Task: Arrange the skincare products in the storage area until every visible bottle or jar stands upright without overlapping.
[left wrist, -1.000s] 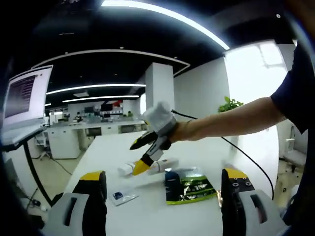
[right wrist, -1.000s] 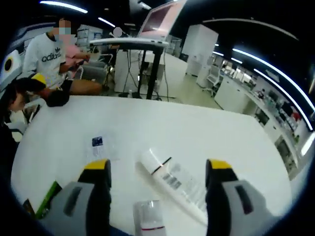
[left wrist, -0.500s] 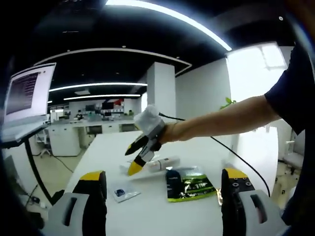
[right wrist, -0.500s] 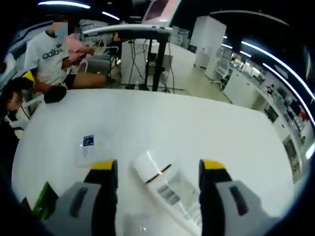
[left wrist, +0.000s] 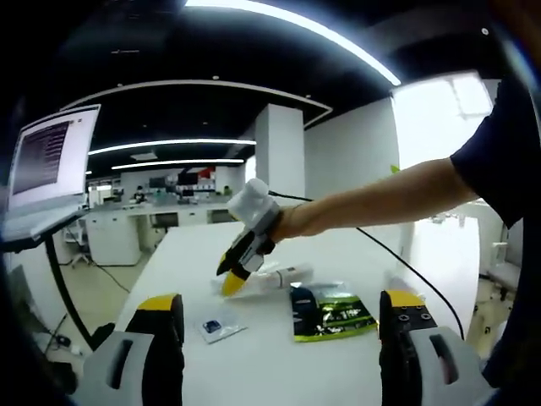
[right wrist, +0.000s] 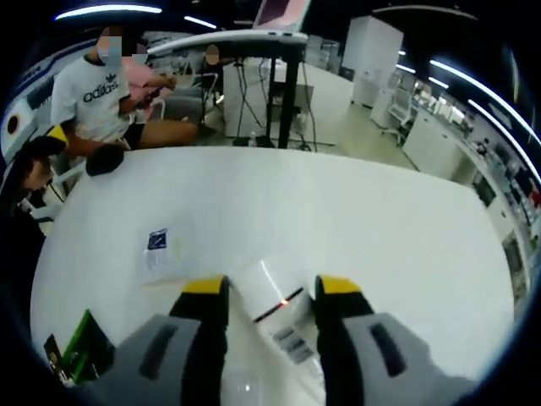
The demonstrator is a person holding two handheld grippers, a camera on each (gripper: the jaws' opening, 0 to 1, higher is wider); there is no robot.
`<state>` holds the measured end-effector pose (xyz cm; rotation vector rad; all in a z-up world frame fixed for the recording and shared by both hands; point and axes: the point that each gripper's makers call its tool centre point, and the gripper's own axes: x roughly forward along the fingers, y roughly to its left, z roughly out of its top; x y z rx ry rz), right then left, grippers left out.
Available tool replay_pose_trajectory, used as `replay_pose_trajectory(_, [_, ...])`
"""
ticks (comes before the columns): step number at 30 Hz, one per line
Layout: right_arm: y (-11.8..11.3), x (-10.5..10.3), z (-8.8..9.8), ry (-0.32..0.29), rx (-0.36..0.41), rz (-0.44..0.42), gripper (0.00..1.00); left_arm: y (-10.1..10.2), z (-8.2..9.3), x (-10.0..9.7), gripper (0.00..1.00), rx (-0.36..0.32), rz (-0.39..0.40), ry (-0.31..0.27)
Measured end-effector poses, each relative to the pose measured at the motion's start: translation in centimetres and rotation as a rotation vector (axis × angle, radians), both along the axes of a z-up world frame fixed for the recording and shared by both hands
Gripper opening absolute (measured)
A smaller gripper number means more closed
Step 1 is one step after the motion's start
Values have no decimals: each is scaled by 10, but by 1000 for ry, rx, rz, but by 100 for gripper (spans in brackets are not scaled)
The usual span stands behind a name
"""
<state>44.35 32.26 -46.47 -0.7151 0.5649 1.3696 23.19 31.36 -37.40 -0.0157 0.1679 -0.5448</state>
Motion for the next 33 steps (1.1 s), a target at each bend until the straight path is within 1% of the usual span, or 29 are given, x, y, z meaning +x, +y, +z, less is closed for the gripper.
replay_pose_trajectory(2, [-1,-2,-1,-4,-12,17,41,-1,2,1,97,-3,-3,-8])
replay_pose_trajectory(6, [-3,-8,-1,-24,-34,61,40,-2,1,1,97,-3,-7,-4])
replay_pose_trajectory(9, [-7,-16,0,-17,-37,82,40,-3,-1,1,96,-3,-8,2])
replay_pose_trajectory(13, [-7,-21,0,-21,-49,126,40,-4,2,1,95,12,-10,-19])
replay_pose_trajectory(18, [-11,-31,1,-24,-56,163,39,-5,2,1,96,6,-5,-8])
replay_pose_trajectory(21, [-13,-39,0,-32,-61,191,39,-6,2,-1,96,8,-6,-11])
replay_pose_trajectory(25, [-15,-49,0,-28,-60,225,39,-10,0,-3,96,8,-12,0])
replay_pose_trajectory(28, [-18,-60,0,-25,-64,267,39,-12,1,-4,96,9,-15,-1])
replay_pose_trajectory(30, [-20,-66,0,-20,-71,293,39,-13,2,-4,96,10,-17,-4])
replay_pose_trajectory(33, [-24,-72,-1,-31,-86,316,39,-14,2,-5,96,9,-18,-3])
